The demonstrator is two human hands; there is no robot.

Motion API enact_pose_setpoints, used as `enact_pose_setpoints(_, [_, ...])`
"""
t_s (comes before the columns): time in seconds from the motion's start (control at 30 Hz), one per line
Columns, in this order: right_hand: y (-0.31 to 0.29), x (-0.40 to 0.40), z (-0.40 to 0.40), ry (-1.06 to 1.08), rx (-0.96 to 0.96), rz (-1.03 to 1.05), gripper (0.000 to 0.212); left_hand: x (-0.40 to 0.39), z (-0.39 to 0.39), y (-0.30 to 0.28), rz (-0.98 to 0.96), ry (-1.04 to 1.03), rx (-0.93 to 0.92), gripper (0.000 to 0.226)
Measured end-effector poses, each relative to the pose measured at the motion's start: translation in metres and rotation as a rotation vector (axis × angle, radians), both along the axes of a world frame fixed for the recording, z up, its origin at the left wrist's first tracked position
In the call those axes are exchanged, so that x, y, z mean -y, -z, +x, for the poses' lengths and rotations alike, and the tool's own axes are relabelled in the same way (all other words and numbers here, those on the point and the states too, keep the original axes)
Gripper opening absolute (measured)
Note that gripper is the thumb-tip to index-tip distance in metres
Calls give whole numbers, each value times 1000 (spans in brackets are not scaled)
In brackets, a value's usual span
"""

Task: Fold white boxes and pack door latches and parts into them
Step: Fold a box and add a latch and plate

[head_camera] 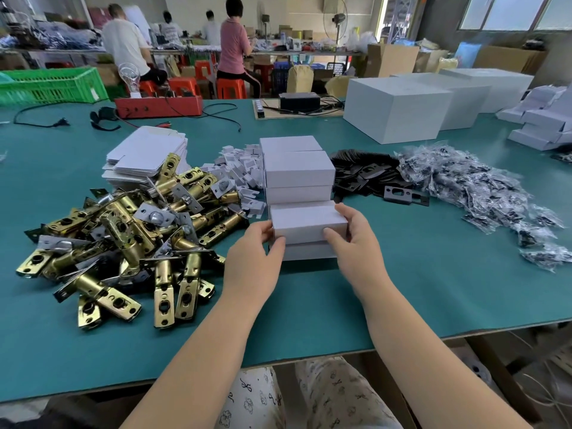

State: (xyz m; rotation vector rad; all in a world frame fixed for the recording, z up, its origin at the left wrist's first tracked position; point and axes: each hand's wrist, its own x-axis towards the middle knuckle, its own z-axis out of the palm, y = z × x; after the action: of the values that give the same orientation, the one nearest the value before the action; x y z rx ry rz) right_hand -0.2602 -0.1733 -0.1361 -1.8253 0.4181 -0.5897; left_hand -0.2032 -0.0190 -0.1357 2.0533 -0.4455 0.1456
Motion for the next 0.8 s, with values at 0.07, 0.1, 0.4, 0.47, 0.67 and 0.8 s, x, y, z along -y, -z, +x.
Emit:
enact_pose_setpoints(0.07, [1,-1,0,7,-22,2,47,1,0,1,22,-16,7,33])
enact_pose_setpoints(0.1, [1,-1,0,8,-20,7,47,1,0,1,29,-24,5,33])
enact_pose_setpoints(0.4, [0,-4,-4,-27,33,95,40,-2,0,2,-52,-40,-98,30])
enact_pose_setpoints(0.47, [-1,-5,-4,-33,36,127,40,-4,2,2,-77,-31,-145,26])
enact_pose_setpoints(0.67, [-15,-15,0,93,225,4,32,-12,20,-25,-126,-17,-299,35])
enact_pose_setpoints(0.8, [-57,-28,22,-70,254,-112,30,-23,55,-68,-118,-9,-231,30])
